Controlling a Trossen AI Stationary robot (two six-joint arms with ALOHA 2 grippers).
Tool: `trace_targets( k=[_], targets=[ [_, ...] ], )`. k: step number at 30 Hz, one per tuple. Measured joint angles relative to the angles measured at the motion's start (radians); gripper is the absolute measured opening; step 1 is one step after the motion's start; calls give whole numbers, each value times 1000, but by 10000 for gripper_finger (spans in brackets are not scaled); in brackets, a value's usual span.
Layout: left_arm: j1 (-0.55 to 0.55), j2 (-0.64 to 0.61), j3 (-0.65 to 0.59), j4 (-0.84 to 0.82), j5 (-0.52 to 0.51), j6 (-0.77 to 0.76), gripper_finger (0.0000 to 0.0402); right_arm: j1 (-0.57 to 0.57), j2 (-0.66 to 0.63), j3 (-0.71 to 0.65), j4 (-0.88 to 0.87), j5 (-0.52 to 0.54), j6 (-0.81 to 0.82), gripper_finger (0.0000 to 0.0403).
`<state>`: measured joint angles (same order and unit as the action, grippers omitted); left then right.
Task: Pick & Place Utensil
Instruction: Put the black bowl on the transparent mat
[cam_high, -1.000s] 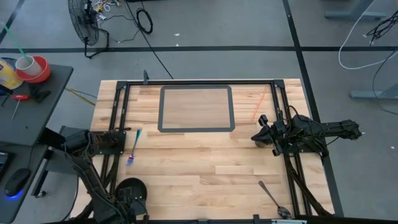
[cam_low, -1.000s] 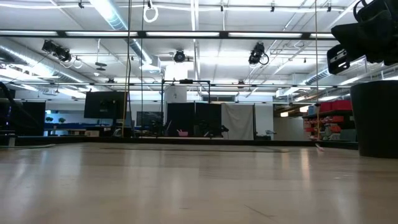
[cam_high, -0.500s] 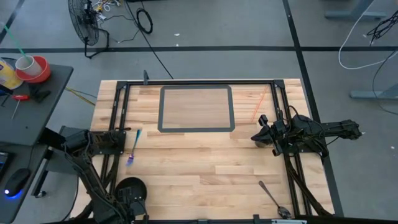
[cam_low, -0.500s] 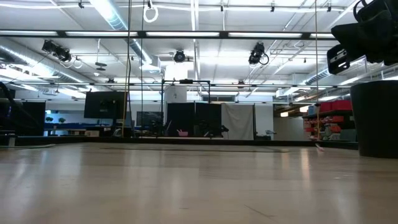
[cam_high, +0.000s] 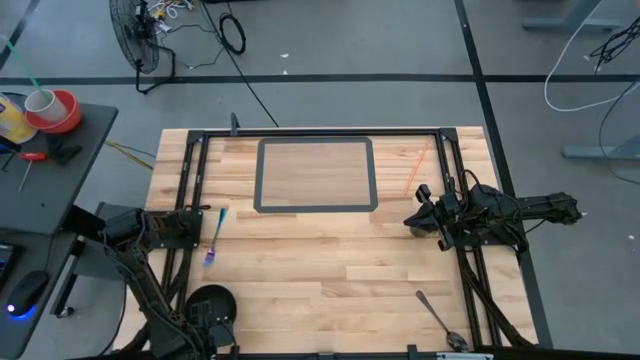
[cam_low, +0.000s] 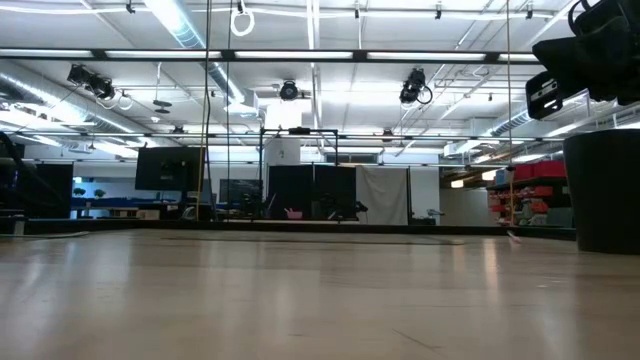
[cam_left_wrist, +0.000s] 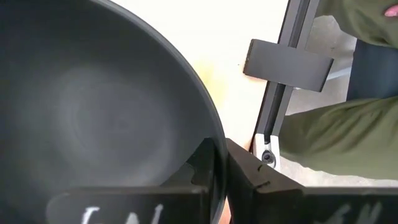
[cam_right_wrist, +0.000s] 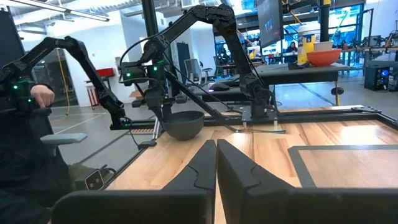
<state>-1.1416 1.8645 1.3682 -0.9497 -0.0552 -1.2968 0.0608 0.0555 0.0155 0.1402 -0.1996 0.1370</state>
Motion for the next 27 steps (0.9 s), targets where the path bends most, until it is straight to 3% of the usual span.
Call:
trace_targets(
  k=[27],
  targets=[
    [0, -1, 0, -21, -51, 26, 10, 0, 0, 0, 0, 0, 0, 17]
  ],
)
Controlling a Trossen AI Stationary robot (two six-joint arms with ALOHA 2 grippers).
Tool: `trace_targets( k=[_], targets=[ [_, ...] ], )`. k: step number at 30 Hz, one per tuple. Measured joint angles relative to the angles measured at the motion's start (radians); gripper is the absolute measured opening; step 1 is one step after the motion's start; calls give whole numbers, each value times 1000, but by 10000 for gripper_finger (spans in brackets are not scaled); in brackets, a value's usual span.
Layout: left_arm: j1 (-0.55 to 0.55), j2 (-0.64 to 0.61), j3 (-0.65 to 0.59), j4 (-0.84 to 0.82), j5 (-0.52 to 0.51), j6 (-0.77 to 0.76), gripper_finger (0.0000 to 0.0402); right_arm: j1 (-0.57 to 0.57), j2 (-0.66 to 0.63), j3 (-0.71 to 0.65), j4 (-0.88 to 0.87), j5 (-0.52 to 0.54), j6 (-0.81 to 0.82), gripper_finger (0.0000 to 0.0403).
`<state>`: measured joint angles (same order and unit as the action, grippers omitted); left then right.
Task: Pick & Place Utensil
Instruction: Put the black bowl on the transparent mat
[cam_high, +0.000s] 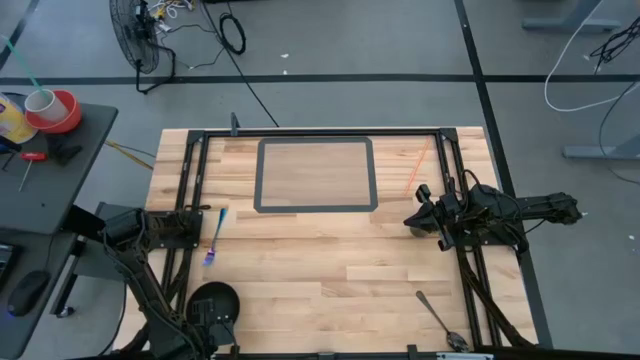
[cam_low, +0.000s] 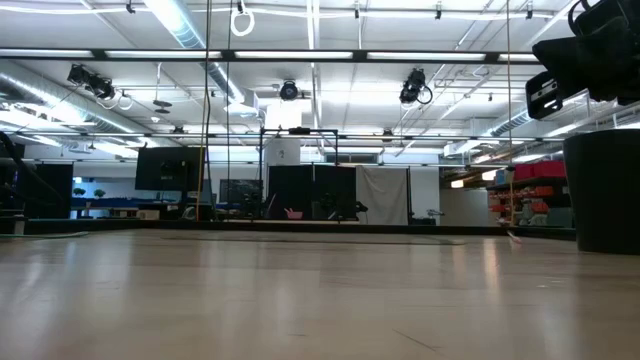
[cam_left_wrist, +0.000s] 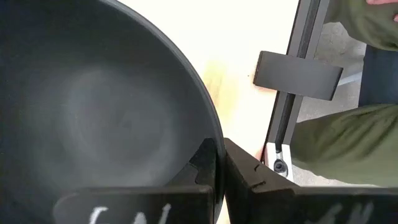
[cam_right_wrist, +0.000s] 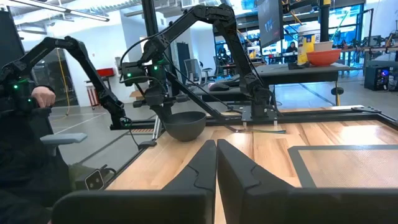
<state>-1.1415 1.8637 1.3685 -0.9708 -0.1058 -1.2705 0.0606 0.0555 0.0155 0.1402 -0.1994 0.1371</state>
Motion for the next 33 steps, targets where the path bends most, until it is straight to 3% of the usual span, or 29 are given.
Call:
trace_targets(
  k=[9, 18, 33],
  targets=[
    [29, 2, 12, -58, -13, 76, 10, 0, 0, 0, 0, 0, 0, 17],
    [135, 3, 58, -89, -70, 296, 11, 0, 0, 0, 0, 0, 0, 17],
    [482, 3, 58, -101, -98, 903, 12, 0, 0, 0, 0, 0, 0, 17]
  ],
)
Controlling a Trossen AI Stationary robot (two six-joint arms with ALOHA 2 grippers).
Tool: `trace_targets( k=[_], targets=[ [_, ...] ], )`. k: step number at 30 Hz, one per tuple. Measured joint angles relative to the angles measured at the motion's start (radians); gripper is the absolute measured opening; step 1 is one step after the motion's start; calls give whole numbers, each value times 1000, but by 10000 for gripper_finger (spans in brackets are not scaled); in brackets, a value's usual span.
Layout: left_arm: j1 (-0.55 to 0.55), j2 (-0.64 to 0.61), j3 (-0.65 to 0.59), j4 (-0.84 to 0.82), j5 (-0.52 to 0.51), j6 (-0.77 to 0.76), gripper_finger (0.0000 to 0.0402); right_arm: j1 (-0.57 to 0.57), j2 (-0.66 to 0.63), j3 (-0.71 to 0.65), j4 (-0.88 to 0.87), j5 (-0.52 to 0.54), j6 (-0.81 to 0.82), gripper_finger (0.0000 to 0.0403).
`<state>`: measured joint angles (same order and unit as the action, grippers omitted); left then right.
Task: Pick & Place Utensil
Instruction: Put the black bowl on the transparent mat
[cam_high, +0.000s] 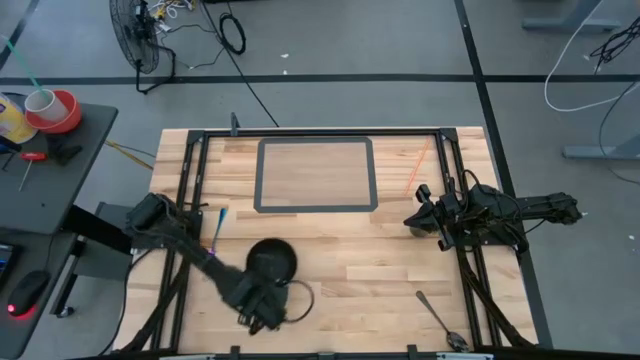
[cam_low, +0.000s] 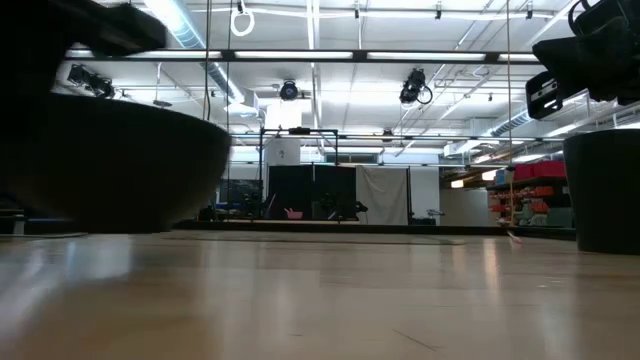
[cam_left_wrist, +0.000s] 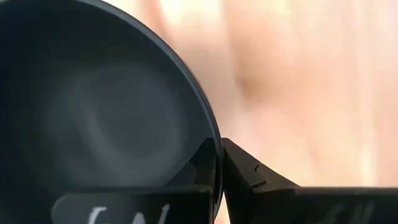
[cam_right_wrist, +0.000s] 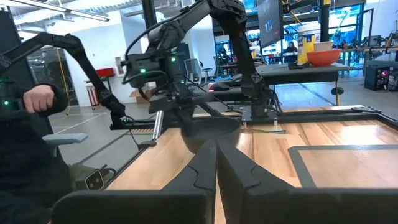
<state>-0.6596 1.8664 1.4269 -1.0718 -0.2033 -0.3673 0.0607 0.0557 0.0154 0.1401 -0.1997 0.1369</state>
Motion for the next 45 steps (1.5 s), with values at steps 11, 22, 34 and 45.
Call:
trace_targets(
  k=[11, 22, 34, 45],
  targets=[
    [287, -37, 1, 20, -80, 370, 13, 0, 0, 0, 0, 0, 0, 17],
    [653, -145, 1, 108, 40, 689, 14, 0, 0, 0, -6, 0, 0, 17],
    [985, -71, 1, 343, 160, 963, 14, 0, 0, 0, -8, 0, 0, 17],
    [970, 74, 164, 218, 215, 957, 13, 0, 0, 0, -24, 0, 0, 17]
  ],
)
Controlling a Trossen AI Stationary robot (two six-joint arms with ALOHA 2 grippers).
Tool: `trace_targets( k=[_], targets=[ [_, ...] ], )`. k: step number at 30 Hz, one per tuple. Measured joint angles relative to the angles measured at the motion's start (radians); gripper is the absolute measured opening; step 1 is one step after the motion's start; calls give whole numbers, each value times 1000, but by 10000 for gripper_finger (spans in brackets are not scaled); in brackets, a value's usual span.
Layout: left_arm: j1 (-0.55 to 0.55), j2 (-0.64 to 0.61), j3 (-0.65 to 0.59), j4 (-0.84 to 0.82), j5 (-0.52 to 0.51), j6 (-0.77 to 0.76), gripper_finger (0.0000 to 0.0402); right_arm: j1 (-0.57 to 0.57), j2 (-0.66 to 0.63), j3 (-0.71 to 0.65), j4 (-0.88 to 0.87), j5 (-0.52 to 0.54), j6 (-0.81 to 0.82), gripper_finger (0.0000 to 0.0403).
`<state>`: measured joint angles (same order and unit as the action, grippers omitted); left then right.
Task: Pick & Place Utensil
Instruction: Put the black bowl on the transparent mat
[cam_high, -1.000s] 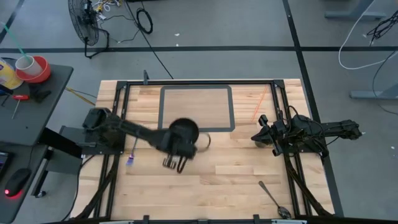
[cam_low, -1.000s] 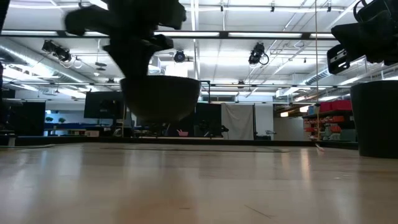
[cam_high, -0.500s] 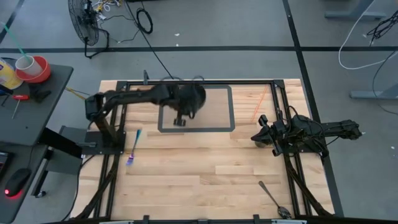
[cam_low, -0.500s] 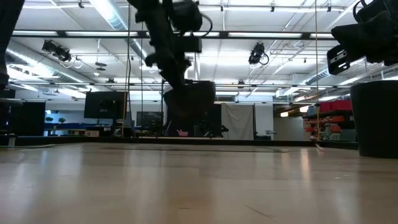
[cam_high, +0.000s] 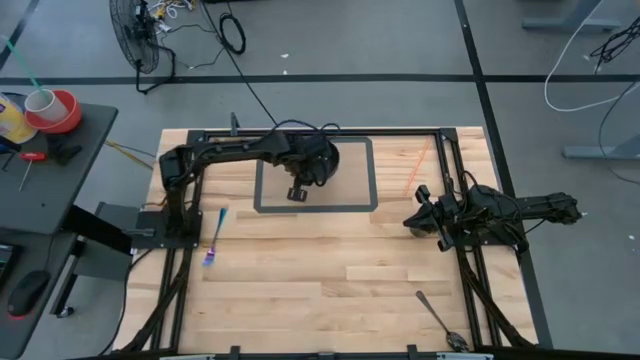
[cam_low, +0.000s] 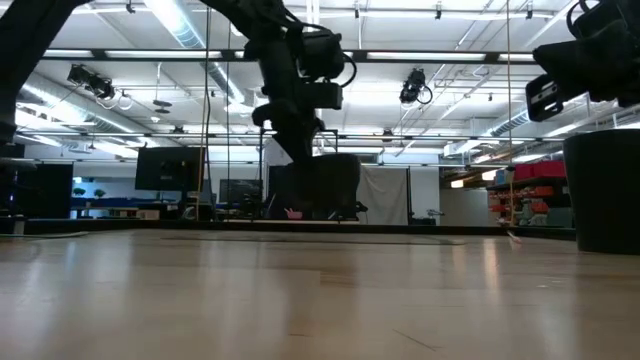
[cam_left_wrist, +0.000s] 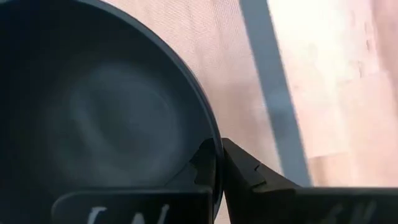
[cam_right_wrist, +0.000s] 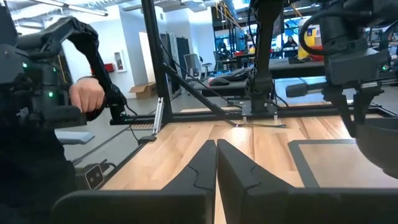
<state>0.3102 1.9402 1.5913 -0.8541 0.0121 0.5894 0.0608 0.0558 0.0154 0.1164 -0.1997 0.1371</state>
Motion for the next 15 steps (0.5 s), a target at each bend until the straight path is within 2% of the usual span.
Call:
trace_targets(
  k=[7, 15],
  targets=[
    [8, 22, 19, -91, 8, -80, 15, 0, 0, 0, -1, 0, 0, 17],
    [6, 76, 19, -25, -48, -63, 10, 0, 0, 0, 0, 0, 0, 17]
  ],
)
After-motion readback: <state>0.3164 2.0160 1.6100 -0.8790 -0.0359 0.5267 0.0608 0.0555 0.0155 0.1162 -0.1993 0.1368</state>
